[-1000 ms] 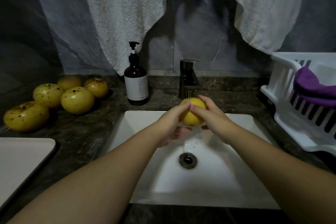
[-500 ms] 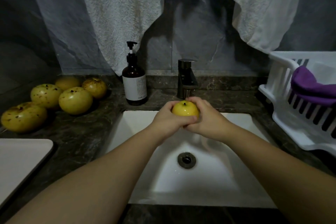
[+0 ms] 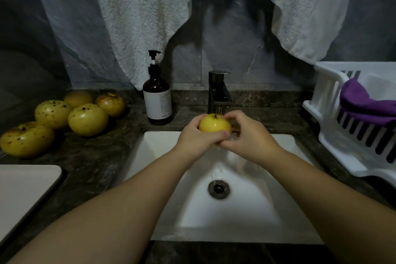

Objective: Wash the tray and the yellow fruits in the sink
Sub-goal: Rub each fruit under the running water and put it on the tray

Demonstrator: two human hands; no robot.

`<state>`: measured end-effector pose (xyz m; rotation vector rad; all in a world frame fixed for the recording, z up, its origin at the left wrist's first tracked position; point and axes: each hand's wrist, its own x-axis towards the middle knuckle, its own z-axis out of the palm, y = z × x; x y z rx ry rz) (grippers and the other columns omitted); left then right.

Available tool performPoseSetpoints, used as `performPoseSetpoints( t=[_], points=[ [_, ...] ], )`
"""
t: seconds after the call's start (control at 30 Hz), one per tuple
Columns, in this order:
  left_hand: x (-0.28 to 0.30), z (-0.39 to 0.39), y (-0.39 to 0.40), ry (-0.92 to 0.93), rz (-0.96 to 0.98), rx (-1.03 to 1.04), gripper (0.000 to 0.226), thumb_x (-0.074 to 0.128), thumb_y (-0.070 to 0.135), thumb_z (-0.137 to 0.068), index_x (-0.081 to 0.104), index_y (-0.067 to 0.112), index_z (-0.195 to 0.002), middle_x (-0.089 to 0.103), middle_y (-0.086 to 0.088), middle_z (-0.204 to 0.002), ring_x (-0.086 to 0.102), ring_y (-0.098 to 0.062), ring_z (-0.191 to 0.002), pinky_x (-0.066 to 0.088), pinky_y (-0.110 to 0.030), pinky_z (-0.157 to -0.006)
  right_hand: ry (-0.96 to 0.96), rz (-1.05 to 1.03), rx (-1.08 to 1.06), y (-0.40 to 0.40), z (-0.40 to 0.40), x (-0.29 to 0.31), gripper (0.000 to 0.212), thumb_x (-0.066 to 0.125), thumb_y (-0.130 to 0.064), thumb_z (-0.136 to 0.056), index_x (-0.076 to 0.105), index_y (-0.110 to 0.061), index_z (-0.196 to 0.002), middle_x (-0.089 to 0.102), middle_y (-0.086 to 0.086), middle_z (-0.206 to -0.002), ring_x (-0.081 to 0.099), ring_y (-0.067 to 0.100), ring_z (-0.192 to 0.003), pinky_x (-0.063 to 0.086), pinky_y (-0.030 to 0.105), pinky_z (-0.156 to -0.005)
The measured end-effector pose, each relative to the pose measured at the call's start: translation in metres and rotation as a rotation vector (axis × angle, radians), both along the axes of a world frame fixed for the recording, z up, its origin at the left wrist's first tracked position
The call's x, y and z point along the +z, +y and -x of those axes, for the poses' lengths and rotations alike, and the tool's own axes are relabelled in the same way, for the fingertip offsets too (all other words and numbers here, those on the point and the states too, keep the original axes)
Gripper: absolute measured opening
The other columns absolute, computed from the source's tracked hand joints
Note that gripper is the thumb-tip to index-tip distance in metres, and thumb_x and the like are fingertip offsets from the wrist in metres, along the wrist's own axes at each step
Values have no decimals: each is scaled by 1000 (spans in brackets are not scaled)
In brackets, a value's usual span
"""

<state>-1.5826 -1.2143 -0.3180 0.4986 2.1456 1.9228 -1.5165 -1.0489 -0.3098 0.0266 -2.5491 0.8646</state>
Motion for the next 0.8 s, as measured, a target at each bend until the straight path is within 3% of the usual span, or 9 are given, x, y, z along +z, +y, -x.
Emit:
performPoseSetpoints(
  t=[0.1,0.23,0.37,0.47,0.63,0.73,0.8],
  points=[
    [0,0,-1,21,21,-31,95,93,39,-52,57,33,-140,66,5,-123,67,-14,-110,58,-42,-100,-22,-38,-4,-1,1,0,78,85,-46,-71,46,-40,-138,45,-24,-122,54,1,-110,48,22,-90],
    [0,0,2,44,60,-45,101,93,40,-45,52,30,-136,63,5,-125,65,-12,-112,58,-41,-99,-60,-110,65,0,-1,-3,81,82,-43,-75,38,-55,-143,24,-27,-124,43,5,-116,39,20,-90],
    [0,-1,2,12,77,-20,103,90,51,-35,52,32,-128,62,7,-118,66,-13,-107,59,-42,-96,-69,-8,26,-1,2,-4,83,85,-42,-70,40,-45,-139,33,-20,-130,49,7,-116,45,21,-90],
    [0,-2,2,-18,32,-61,98,91,49,-36,57,33,-126,66,3,-119,69,-16,-107,61,-42,-94,-150,33,-30,-6,7,-5,108,83,-61,-53,31,-37,-145,39,-12,-130,50,7,-109,39,14,-76],
    [0,-2,3,-282,-90,-165,67,85,40,-63,60,19,-123,71,-8,-108,69,-21,-90,57,-37,-83,-180,191,-67,-6,10,-7,129,80,-69,-45,22,-36,-154,42,-13,-134,50,8,-114,41,17,-76],
    [2,-1,0,-403,-100,-218,58,78,38,-84,59,9,-131,67,-12,-92,64,-22,-78,52,-36,-79,-193,224,-86,-6,9,-6,123,80,-71,-44,28,-36,-151,43,-15,-127,52,6,-108,40,16,-72],
    [0,0,-1,-406,6,-242,56,76,47,-89,58,15,-132,68,-9,-88,65,-23,-79,54,-36,-77,-187,98,-65,-6,7,-6,113,81,-66,-48,35,-35,-147,42,-15,-126,52,7,-110,38,13,-73]
  ],
)
